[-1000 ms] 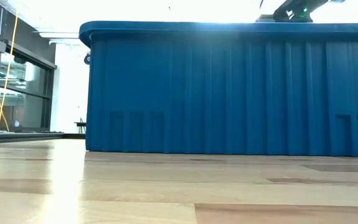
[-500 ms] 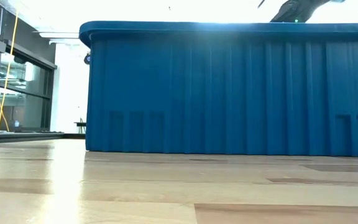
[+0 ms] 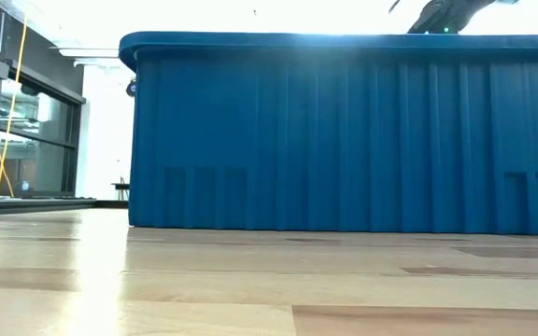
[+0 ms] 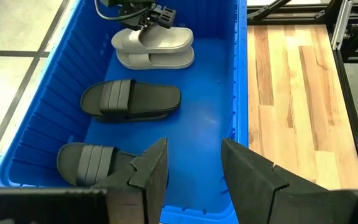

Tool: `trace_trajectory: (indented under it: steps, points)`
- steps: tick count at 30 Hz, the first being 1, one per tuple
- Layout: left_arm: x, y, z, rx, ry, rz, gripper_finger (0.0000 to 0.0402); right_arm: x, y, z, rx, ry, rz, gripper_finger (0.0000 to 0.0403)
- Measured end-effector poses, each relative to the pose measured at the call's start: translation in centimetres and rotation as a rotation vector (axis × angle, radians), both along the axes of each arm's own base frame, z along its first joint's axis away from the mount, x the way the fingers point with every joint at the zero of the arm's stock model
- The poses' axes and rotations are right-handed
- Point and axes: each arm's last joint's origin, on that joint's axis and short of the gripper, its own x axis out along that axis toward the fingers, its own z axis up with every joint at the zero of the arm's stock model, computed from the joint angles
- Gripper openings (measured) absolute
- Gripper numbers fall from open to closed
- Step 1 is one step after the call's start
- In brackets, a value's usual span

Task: Pick and place slides into bin
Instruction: Put the gray slides on top of the gray slides into the blue bin, then return to Home Position

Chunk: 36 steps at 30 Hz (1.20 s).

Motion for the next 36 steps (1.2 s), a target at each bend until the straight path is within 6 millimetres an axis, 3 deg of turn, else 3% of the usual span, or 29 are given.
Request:
trace_trajectory:
  steps: [7, 27, 36]
  points:
    - [0.0, 0.0, 0.0, 0.000, 0.000, 0.000, 0.0138, 0.0, 0.1, 0.5, 0.030, -0.033, -0.026, 0.0169]
    - [0.0, 0.0, 0.0, 0.012, 0.005, -0.013, 0.0138, 0.8, -0.1, 4.4, 0.069, -0.178, -0.066, 0.0170]
    - [0.0, 0.0, 0.1, 0.022, -0.002, -0.014, 0.0138, 1.0, 0.1, 8.0, 0.075, -0.347, -0.086, 0.0170]
